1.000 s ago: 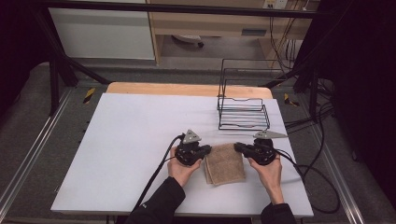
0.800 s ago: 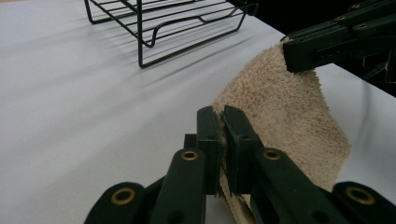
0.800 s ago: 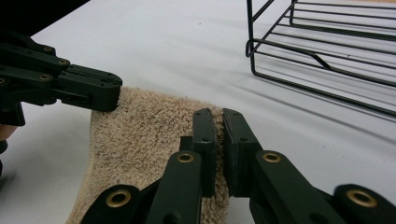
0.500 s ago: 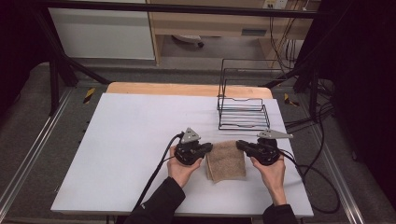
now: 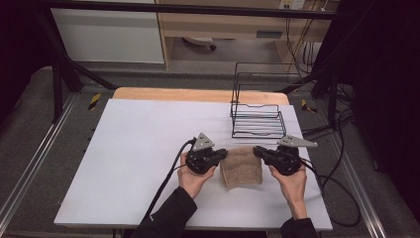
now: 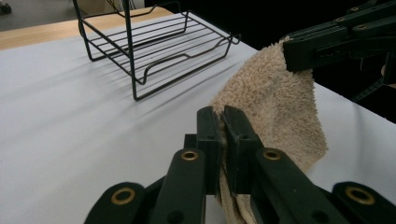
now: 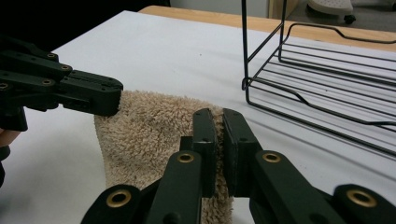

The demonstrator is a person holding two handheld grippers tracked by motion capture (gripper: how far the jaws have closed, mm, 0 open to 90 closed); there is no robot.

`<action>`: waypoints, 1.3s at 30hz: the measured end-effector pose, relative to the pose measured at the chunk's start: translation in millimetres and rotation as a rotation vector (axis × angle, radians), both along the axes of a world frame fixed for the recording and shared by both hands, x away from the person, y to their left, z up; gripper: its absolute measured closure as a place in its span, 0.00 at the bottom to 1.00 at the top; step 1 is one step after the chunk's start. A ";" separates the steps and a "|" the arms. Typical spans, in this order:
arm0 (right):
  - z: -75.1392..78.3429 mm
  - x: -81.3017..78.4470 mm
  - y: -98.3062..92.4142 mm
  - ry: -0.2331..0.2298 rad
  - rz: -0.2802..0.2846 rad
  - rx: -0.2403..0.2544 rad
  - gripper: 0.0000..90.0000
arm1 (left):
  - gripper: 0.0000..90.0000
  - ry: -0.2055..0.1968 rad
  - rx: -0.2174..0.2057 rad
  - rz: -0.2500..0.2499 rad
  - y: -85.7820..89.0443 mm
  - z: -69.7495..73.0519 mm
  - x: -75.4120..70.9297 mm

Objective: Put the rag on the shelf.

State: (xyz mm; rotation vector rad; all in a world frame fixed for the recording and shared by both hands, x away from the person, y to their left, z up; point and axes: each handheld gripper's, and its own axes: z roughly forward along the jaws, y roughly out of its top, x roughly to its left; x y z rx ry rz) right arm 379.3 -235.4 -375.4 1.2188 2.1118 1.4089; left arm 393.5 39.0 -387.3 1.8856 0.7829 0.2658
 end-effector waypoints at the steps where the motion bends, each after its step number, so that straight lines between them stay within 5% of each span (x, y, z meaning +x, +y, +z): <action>1: 2.7 -1.3 -0.9 -0.010 -0.002 0.003 0.94 | 0.95 -0.003 -0.004 -0.002 -0.2 1.4 -0.1; 39: 47.4 -17.9 -7.8 -0.190 -0.071 0.036 0.94 | 0.95 -0.112 -0.043 -0.018 -8.8 52.8 8.4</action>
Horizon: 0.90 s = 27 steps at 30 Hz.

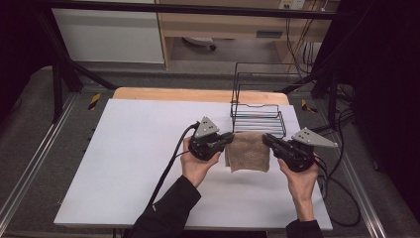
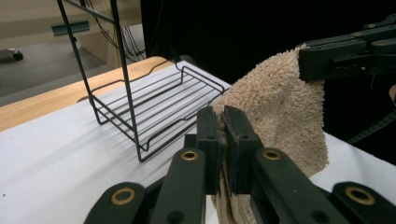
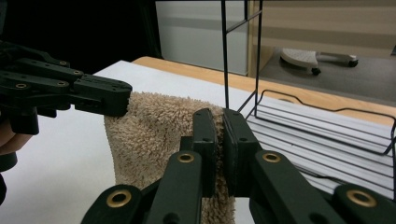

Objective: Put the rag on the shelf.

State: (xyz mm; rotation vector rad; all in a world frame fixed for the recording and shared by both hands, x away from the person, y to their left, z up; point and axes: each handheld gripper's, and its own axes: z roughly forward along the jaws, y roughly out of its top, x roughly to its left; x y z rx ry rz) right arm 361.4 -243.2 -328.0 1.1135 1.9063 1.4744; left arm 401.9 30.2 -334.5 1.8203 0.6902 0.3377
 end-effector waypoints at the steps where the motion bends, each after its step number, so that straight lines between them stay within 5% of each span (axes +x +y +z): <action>1: 1.4 -0.1 -0.1 -0.004 -0.002 0.005 0.94 | 0.95 -0.003 -0.002 0.000 0.0 1.7 0.5; 27: 40.3 4.1 -5.4 -0.106 -0.057 0.020 0.95 | 0.95 -0.077 -0.077 -0.003 -8.2 41.9 14.4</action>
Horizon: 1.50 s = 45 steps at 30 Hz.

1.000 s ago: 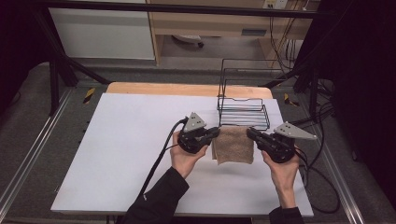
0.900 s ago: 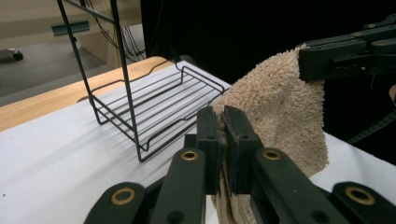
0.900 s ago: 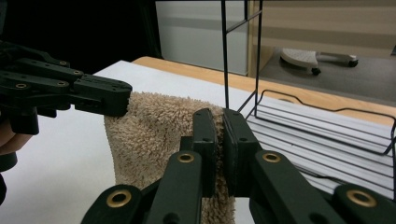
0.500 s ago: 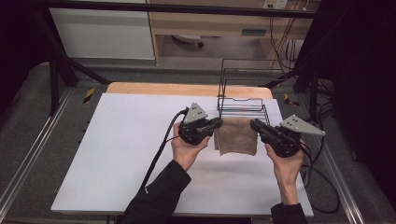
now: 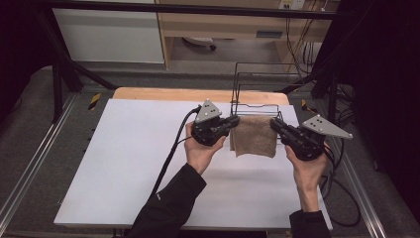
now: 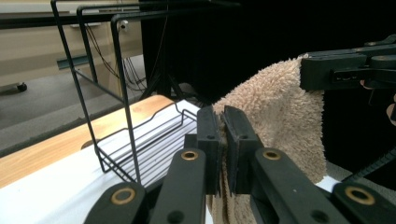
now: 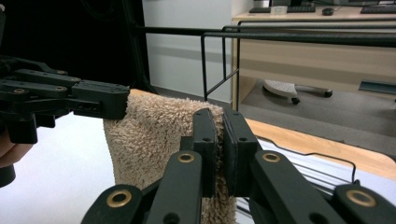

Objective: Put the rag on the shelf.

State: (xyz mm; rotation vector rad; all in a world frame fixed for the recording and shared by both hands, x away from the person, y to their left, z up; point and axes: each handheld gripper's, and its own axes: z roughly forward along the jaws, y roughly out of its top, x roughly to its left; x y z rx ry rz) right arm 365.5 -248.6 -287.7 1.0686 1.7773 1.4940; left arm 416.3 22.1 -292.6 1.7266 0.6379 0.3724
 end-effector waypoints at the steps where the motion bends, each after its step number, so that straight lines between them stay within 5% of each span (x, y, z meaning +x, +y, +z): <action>1: 1.4 0.6 -0.5 -0.002 -0.003 0.000 0.95 | 0.95 -0.002 -0.001 0.000 -0.7 1.8 0.9; 45: 74.4 37.8 -14.7 -0.134 -0.082 0.036 0.95 | 0.95 -0.126 -0.065 0.005 -19.7 81.6 37.6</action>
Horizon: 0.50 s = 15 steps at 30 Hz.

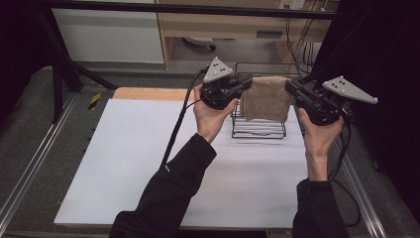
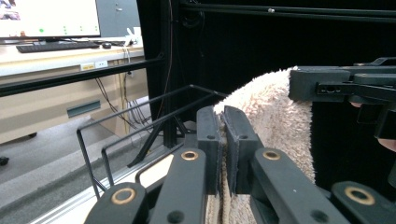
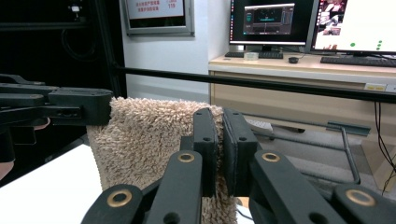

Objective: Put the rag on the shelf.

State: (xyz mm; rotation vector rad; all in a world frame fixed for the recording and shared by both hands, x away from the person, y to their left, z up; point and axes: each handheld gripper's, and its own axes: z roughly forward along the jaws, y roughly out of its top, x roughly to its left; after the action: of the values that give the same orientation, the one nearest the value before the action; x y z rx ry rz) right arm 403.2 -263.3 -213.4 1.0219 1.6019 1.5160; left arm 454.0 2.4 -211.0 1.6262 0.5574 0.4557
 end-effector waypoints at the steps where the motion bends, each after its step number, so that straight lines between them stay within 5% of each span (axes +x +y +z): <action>1: 1.5 1.1 -0.1 -0.004 0.000 -0.003 0.95 | 0.95 -0.002 0.001 0.003 -0.5 1.6 1.2; 15: 23.4 16.2 -0.7 -0.044 -0.013 0.018 0.95 | 0.95 -0.020 -0.020 0.021 -3.9 23.6 15.5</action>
State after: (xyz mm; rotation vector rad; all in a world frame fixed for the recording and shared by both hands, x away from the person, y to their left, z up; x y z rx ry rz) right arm 419.4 -264.0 -190.0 0.9998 1.5508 1.5359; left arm 469.4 -1.5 -187.3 1.5963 0.5633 0.4801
